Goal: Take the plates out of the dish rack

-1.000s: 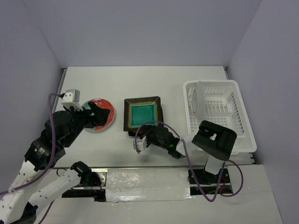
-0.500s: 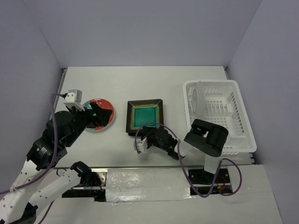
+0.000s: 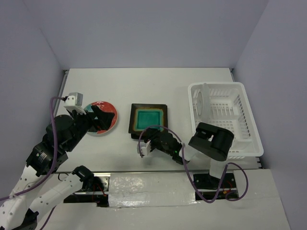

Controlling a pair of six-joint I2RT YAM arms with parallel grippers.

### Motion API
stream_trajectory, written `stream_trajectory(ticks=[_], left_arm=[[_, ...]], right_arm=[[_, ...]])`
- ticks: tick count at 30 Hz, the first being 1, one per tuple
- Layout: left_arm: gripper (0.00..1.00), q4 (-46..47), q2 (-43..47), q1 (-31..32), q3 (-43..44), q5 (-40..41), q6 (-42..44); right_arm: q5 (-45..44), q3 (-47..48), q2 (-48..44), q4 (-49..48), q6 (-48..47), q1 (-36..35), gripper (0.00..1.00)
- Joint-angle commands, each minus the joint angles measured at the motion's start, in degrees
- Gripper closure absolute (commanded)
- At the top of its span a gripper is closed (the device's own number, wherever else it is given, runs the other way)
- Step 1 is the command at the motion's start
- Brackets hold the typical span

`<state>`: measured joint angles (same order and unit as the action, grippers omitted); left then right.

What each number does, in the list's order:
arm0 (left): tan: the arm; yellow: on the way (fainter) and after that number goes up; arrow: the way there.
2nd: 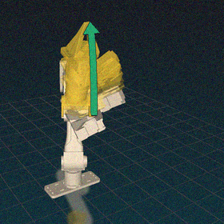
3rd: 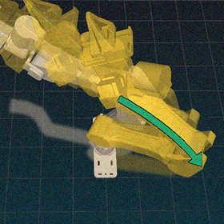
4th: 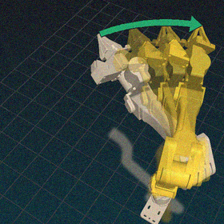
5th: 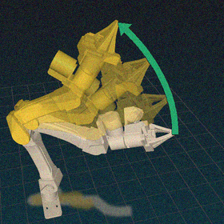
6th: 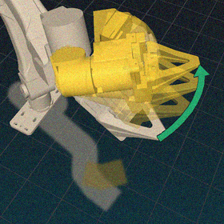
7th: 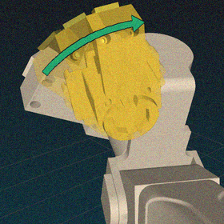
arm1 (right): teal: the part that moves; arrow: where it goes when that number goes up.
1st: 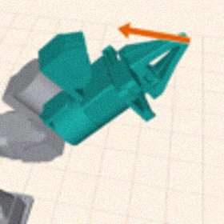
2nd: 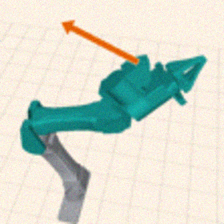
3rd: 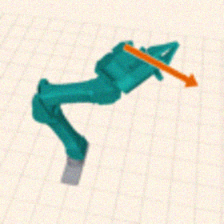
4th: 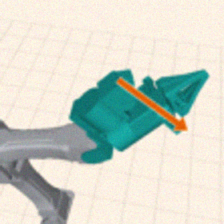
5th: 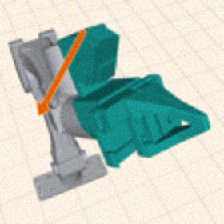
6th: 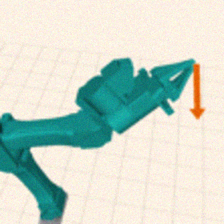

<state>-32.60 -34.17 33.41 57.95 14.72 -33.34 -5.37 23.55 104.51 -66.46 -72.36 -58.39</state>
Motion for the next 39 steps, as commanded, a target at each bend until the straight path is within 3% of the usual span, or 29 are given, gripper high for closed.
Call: stream_trajectory(ticks=[1, 8, 17, 21, 24, 30, 39], left_arm=[[0.01, 1.9, 0.3, -0.2, 1.2, 0.1, 0.0], [0.0, 2.3, -0.3, -0.2, 0.7, -0.3, 0.1], [0.01, 2.9, -0.5, -0.3, 0.5, -1.3, -0.2], [0.01, 3.0, -0.6, -0.2, 0.3, -1.5, -0.2], [0.0, 2.9, -0.7, -0.3, 0.1, -1.5, -0.1], [0.01, 2.9, 0.0, -0.3, 0.0, -2.2, -0.8], [0.01, 2.4, 1.0, -0.3, 0.6, -2.8, -1.3]], right_arm=[[-2.0, 0.2, -1.5, -17.2, -1.1, -0.5, 0.68], [-2.9, -0.3, -2.8, -16.1, -0.3, -1.1, 0.64], [-4.8, -0.7, -7.2, -11.0, 3.1, -2.0, 0.42], [-4.9, -0.3, -9.6, -6.1, 5.6, -2.4, 0.39], [-5.0, 1.9, -12.7, 5.8, 8.9, -3.0, 0.39], [-3.1, 5.9, -17.1, 20.4, 17.2, -3.1, 0.37], [-0.7, 11.3, -17.1, 34.4, 23.1, -2.3, 0.32]])
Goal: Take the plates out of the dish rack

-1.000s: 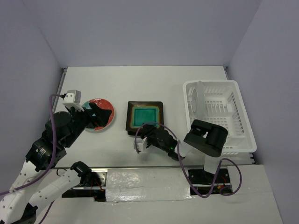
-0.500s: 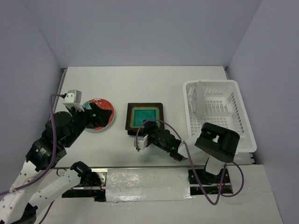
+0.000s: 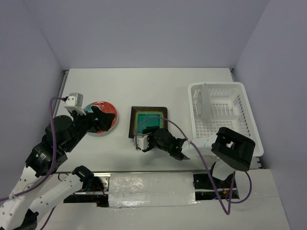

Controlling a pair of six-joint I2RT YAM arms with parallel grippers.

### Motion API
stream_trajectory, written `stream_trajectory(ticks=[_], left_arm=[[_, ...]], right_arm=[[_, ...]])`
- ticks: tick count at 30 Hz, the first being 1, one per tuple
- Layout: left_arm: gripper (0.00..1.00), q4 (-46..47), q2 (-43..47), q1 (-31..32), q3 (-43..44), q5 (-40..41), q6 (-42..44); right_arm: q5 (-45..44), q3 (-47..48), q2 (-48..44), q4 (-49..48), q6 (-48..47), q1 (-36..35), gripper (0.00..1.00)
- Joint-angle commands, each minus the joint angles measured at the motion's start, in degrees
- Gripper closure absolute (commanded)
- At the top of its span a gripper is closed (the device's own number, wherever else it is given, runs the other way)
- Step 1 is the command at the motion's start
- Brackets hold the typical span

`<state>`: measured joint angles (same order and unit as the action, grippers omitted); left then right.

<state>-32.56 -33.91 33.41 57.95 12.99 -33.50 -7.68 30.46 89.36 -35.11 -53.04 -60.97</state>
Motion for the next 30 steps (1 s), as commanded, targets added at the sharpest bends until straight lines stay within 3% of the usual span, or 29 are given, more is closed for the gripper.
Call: stream_trajectory(ticks=[1, 22, 30], left_arm=[[0.0, 2.2, 0.9, -0.3, 0.6, -1.0, -1.1], [0.01, 1.7, 0.6, -0.3, 0.7, -1.8, -1.1], [0.01, 2.4, 0.4, -0.3, 0.0, -2.2, -1.5]], right_arm=[[1.4, 4.6, -1.6, 3.2, 3.9, 0.4, 0.31], [4.7, 9.9, -2.1, 15.8, 9.5, 3.7, 0.27], [5.3, 18.8, 0.4, 31.1, 13.7, 4.8, 0.27]])
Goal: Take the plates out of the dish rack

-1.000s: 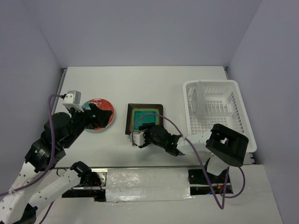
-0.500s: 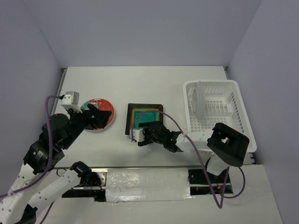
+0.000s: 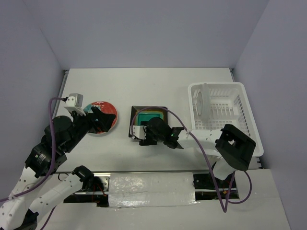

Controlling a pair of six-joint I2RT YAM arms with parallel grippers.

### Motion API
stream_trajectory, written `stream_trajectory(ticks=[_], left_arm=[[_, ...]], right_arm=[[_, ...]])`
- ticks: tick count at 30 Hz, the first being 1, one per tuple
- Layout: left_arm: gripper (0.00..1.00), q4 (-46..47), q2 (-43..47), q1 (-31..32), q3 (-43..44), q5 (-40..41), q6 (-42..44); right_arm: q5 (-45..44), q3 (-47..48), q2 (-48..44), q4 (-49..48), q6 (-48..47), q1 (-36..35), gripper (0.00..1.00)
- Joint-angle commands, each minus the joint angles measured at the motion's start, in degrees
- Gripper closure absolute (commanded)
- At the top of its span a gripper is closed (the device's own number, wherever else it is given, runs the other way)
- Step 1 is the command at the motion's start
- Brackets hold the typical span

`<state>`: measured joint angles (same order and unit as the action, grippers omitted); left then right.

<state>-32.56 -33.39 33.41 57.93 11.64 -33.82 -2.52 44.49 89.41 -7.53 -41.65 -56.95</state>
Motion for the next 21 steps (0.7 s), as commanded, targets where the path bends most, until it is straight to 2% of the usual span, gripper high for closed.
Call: stream_trajectory(ticks=[1, 8, 21], left_arm=[[0.01, 2.4, 0.0, -0.2, 0.1, -0.9, -1.2], [0.0, 2.0, 0.3, -0.3, 0.3, -0.5, -1.2], [0.0, 1.6, 1.0, -0.3, 0.2, -0.4, -1.5]], right_arm=[[1.3, 6.0, 0.5, 5.2, 2.5, 0.8, 0.27], [5.7, 11.5, 3.5, 14.5, 5.4, 2.1, 0.27], [5.3, 12.5, 3.8, 17.7, 7.3, 4.3, 0.27]])
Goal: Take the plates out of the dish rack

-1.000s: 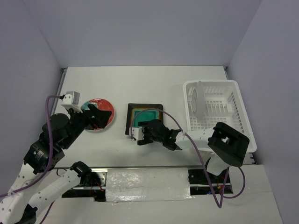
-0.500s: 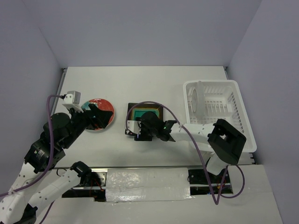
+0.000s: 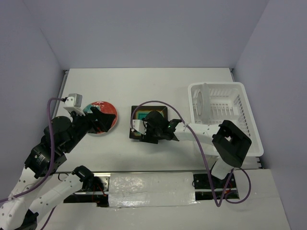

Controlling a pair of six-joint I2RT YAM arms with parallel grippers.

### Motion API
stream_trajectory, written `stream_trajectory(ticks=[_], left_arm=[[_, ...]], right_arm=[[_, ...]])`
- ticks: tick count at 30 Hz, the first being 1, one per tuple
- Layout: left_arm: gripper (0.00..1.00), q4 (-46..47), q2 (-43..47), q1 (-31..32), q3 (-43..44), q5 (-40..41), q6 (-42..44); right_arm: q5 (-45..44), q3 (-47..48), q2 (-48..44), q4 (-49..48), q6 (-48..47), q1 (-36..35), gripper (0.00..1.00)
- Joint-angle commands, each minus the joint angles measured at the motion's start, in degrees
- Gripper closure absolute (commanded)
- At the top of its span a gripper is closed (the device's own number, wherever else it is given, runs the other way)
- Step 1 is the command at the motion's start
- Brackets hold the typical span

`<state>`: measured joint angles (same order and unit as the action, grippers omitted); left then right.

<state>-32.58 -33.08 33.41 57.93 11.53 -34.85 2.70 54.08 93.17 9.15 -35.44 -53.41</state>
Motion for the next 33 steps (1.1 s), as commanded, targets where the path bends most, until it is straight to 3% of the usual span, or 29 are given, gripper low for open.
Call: stream_trajectory(ticks=[1, 7, 14, 18, 22, 24, 27, 30, 33], left_arm=[[0.0, 1.5, 0.9, -0.3, 0.3, -0.2, -0.5], [0.01, 1.0, 1.6, -0.3, 0.4, -0.1, -0.7], [0.0, 1.3, 1.6, -0.3, 0.3, 0.0, -0.7], [0.01, 4.2, 0.3, -0.2, -0.4, -3.0, 0.2], [0.01, 8.3, -1.5, -0.3, -2.3, -6.5, 0.5], [0.01, 9.5, -1.7, -0.3, -3.5, -7.2, 0.2], [0.01, 12.3, -2.5, -0.2, -5.6, -9.2, 0.3], [0.01, 15.5, -4.1, -0.3, -8.1, -11.0, 0.3], [0.02, 19.6, -6.1, -0.1, -10.6, -13.5, 0.6]], right_arm=[[0.0, 2.9, -0.1, 1.0, 1.2, 0.8, 0.27], [-1.6, 3.4, 0.6, 2.1, 1.9, 0.8, 0.27], [4.1, 4.3, -2.8, 2.8, 3.7, 0.1, 0.27], [11.2, 12.9, -3.1, 13.1, 8.9, -0.2, 0.26], [12.8, 18.9, -4.3, 18.2, 13.1, -0.5, 0.28], [8.0, 19.9, -8.0, 16.8, 14.7, -0.5, 0.29], [-6.8, 20.9, -14.8, 12.4, 22.7, 1.7, 0.32], [-19.1, 25.2, -21.1, 15.3, 34.8, 8.6, 0.44], [-25.8, 24.8, -28.4, 17.7, 43.1, 14.9, 0.42]])
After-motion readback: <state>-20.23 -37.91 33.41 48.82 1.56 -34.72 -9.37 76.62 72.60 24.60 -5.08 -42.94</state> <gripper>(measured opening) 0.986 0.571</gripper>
